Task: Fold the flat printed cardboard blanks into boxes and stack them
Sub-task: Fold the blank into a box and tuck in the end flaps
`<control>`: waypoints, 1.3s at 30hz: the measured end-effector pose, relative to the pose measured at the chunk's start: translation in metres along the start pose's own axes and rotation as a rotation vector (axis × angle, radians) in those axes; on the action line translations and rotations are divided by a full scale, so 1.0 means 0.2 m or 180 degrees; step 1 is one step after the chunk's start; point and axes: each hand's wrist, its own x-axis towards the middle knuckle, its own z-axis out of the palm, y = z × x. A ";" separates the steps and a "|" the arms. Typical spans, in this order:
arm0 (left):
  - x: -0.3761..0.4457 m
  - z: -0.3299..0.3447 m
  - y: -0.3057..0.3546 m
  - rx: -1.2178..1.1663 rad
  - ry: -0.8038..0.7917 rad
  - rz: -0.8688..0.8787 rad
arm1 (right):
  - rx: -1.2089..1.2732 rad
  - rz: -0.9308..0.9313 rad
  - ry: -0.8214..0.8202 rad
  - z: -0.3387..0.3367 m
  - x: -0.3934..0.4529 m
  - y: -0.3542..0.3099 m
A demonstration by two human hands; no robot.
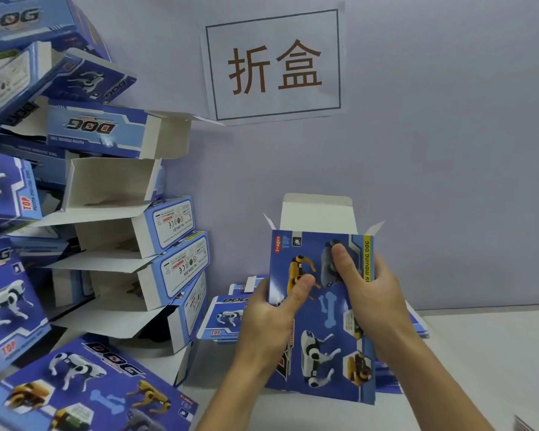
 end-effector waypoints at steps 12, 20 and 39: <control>0.06 -0.07 -0.06 -0.0182 0.0553 -0.0146 | -0.0027 0.0095 -0.0539 0.06 -0.02 0.02; 0.06 -0.07 -0.03 -0.0698 0.0361 0.0098 | -0.0341 0.0736 -0.0880 -0.03 -0.05 0.14; 0.01 -0.07 -0.05 -0.0729 0.0632 0.0772 | 0.0282 0.0649 -0.1148 -0.07 -0.07 0.15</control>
